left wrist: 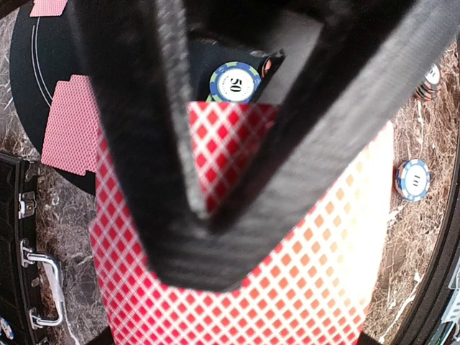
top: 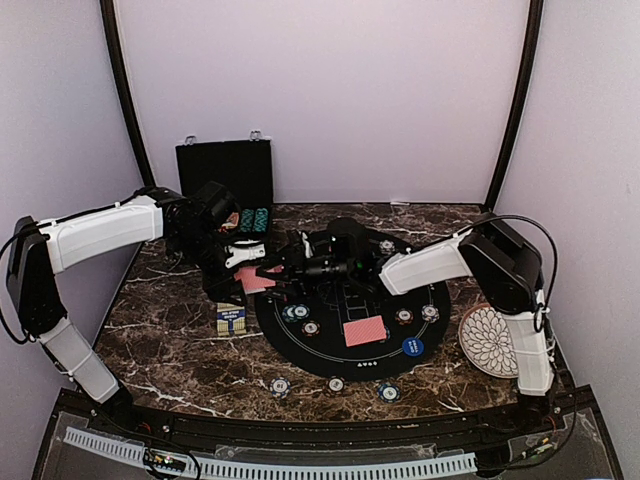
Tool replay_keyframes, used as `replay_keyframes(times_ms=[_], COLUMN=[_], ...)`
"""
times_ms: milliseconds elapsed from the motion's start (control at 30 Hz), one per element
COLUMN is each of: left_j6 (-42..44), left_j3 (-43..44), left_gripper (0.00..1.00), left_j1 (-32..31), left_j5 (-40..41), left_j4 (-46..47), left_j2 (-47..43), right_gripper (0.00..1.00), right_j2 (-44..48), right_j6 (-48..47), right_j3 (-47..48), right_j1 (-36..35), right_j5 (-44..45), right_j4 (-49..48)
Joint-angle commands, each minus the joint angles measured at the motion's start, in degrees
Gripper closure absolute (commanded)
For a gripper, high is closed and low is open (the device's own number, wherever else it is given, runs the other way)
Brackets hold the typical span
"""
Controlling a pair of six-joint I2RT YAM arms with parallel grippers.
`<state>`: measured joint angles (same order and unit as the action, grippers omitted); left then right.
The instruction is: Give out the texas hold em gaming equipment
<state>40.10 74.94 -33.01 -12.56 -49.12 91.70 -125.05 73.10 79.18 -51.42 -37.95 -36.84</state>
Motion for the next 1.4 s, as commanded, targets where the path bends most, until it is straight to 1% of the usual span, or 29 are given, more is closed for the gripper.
replay_keyframes(times_ms=[0,133,233,400,667,767,1067,1367], left_j6=[0.4,0.5,0.6,0.7,0.8,1.0,1.2,1.4], left_j3=[0.0,-0.1,-0.1,-0.1,-0.4,-0.8,-1.4,-1.7], left_gripper=[1.0,1.0,1.0,1.0,1.0,1.0,1.0,1.0], left_j1=[0.1,0.1,0.1,0.1,0.1,0.1,0.1,0.1], left_j5=[-0.1,0.0,0.3,0.5,0.9,1.2,1.6,1.6], left_j4=[0.7,0.7,0.6,0.6,0.7,0.9,0.9,0.7], left_j2=[-1.7,-1.7,-1.6,-1.5,-1.5,-1.6,-1.9,-1.9], right_gripper=[0.58,0.56,0.59,0.73,0.91,1.0,1.0,1.0], right_j2=[4.4,6.5,7.7,8.0,7.8,8.7,14.9,24.4], right_j6=[-1.8,-2.9,-3.9,-3.5,-3.1,-3.2,-3.5,-5.3], right_j3=[-1.8,-2.1,-2.3,-2.3,-2.8,-3.7,-10.5,-24.2], right_j1=[0.3,0.3,0.4,0.4,0.3,0.5,2.9,7.2], right_j5=[-1.4,-1.7,-1.7,-2.6,-3.8,-3.6,-3.3,-4.3], right_j4=[2.1,3.5,5.4,5.9,6.1,6.1,6.5,8.9])
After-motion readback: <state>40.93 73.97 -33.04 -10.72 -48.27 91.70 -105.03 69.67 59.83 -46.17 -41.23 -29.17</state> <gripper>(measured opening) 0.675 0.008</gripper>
